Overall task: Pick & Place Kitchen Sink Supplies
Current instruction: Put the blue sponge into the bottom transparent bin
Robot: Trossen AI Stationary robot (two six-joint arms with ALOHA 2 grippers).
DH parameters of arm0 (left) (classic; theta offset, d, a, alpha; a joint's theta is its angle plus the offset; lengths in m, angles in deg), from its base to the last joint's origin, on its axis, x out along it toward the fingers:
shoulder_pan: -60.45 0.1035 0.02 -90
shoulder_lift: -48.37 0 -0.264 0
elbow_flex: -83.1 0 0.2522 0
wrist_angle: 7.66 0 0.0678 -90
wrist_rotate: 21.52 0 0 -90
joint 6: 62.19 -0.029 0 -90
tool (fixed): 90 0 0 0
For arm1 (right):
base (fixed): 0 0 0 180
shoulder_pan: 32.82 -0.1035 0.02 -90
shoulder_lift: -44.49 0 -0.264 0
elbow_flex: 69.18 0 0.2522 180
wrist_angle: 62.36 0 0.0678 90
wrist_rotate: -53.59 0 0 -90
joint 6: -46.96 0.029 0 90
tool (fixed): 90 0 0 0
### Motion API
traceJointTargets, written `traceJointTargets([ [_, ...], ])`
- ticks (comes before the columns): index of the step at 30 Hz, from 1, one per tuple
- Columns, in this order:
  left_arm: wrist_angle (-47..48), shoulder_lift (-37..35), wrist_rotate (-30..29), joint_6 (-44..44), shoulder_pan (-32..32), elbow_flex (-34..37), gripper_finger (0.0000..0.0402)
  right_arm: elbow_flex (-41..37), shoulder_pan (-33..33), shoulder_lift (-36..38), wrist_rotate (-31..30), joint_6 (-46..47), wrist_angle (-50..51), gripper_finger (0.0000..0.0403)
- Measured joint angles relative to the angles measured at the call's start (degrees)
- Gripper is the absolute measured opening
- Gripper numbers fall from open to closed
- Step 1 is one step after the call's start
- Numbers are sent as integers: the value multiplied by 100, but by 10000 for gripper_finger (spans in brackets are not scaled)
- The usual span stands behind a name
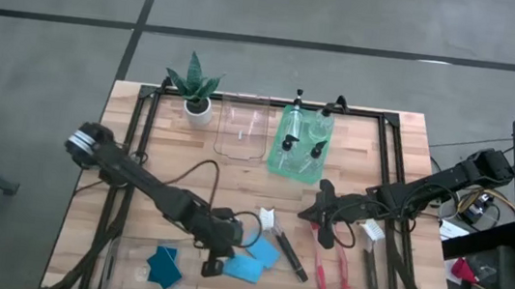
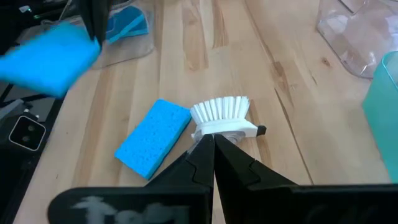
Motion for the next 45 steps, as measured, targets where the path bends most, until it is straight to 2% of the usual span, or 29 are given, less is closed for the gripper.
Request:
traceJointTargets([
  [9, 1401, -1098, -152, 1096, -403, 0, 0, -5, 1, -2, -2, -2, 2, 8],
  [14, 2469, -1488, -246, 2160, -870, 0, 0, -7, 1, -2, -2, -2, 2, 8],
  [18, 2972, -1607, -314, 3007, -1370, 0, 0, -9, 2, -2, -2, -2, 2, 8],
  [23, 3242, -1601, -393, 4082, -2024, 0, 0, -9, 0, -2, -2, -2, -1, 8],
  [30, 3796, -1525, -785, 5062, -2674, 27, 0, -9, 1, -2, -2, 2, -4, 8],
  [39, 3459, -1358, -793, 5316, -2755, 611, 3, -11, 0, -2, -3, 2, -11, 8],
  [45, 3337, -1356, -694, 5547, -2755, 896, 31, -11, -1, -2, -3, 4, -11, 8],
])
